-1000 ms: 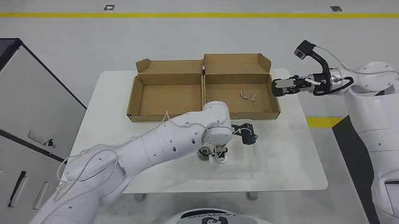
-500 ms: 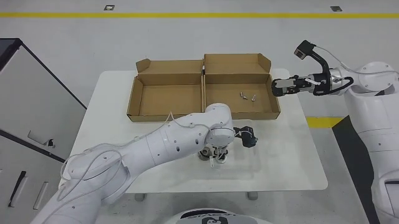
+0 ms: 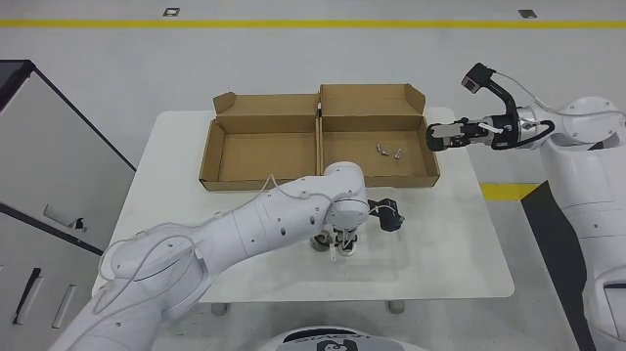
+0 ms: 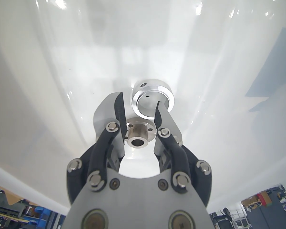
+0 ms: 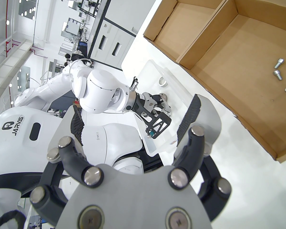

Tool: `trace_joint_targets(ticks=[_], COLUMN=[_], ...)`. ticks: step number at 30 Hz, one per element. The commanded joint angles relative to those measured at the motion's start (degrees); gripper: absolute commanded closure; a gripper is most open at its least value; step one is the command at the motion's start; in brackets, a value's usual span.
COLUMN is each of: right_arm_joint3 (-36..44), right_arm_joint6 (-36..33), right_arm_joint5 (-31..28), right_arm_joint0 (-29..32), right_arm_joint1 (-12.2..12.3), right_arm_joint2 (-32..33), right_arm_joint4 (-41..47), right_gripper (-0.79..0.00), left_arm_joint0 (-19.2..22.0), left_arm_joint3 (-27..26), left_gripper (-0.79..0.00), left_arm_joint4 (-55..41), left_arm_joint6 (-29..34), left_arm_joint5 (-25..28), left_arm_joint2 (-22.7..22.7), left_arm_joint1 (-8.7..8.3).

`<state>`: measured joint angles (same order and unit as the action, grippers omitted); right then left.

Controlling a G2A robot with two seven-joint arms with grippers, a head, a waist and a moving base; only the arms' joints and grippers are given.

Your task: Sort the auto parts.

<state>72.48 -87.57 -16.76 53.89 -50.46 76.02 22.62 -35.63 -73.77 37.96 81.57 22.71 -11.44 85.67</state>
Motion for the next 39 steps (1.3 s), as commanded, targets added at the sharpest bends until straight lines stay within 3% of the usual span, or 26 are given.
trace_joint_targets(ticks=[1,27,31,34,39], right_arm_joint3=[0.0,0.0,0.0,0.0,0.0], right_arm_joint6=[0.0,0.0,0.0,0.0,0.0], right_arm_joint5=[0.0,0.0,0.0,0.0,0.0], right_arm_joint0=[0.0,0.0,0.0,0.0,0.0], right_arm_joint1=[0.0,0.0,0.0,0.0,0.0], right_arm_joint2=[0.0,0.0,0.0,0.0,0.0], right_arm_joint4=[0.0,0.0,0.0,0.0,0.0], right_gripper=[-0.785,-0.785,-0.785,-0.785,-0.785], left_arm_joint0=[0.04,0.04,-0.02,0.03,-0.02], left_arm_joint3=[0.22,2.99,3.66,4.1,4.6], left_gripper=[-0.299,-0.268,-0.228,0.0,0.0], left_arm_joint4=[-0.01,-0.54,-0.56,-0.53,-0.14], left_arm_joint6=[-0.04,-0.84,-1.0,-1.01,-1.56], left_arm_joint5=[0.04,0.84,1.0,1.01,0.89], left_arm_joint2=[-0.06,1.13,1.57,1.7,1.5], left_arm_joint1=[0.08,1.08,1.43,1.73,2.11])
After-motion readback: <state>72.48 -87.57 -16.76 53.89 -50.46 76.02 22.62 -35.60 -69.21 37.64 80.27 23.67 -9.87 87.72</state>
